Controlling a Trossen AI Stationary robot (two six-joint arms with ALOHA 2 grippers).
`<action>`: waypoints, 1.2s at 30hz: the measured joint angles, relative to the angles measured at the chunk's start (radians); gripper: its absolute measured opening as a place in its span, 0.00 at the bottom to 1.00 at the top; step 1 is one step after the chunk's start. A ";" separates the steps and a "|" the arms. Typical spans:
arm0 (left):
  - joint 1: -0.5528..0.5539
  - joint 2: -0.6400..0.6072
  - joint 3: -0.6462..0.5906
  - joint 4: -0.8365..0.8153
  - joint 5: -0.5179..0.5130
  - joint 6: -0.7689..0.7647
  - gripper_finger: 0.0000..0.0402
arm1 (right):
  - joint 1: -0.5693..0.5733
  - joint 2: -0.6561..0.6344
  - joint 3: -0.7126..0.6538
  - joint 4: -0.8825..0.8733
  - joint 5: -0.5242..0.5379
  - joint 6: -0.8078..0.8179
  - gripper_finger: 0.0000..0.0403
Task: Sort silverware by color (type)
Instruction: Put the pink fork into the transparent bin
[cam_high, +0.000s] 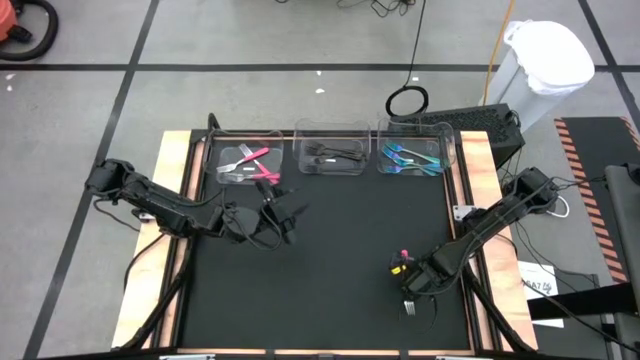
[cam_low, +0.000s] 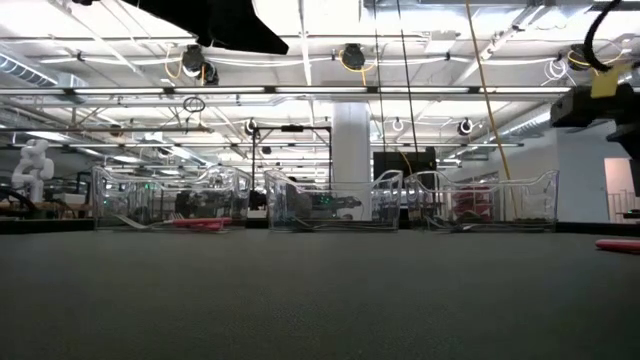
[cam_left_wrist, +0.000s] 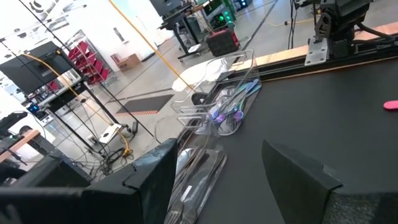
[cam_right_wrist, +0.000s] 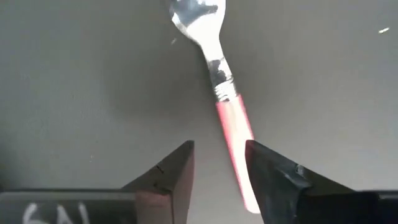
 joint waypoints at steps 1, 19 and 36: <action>0.000 0.000 0.000 0.000 0.000 0.000 0.59 | 0.000 0.000 -0.007 0.000 0.000 -0.004 0.37; 0.012 0.000 0.000 0.002 0.000 -0.001 0.59 | -0.037 -0.003 -0.070 0.110 -0.014 -0.116 0.43; 0.024 0.000 0.000 -0.001 0.008 -0.023 0.59 | -0.049 -0.003 -0.007 0.117 0.098 -0.068 0.48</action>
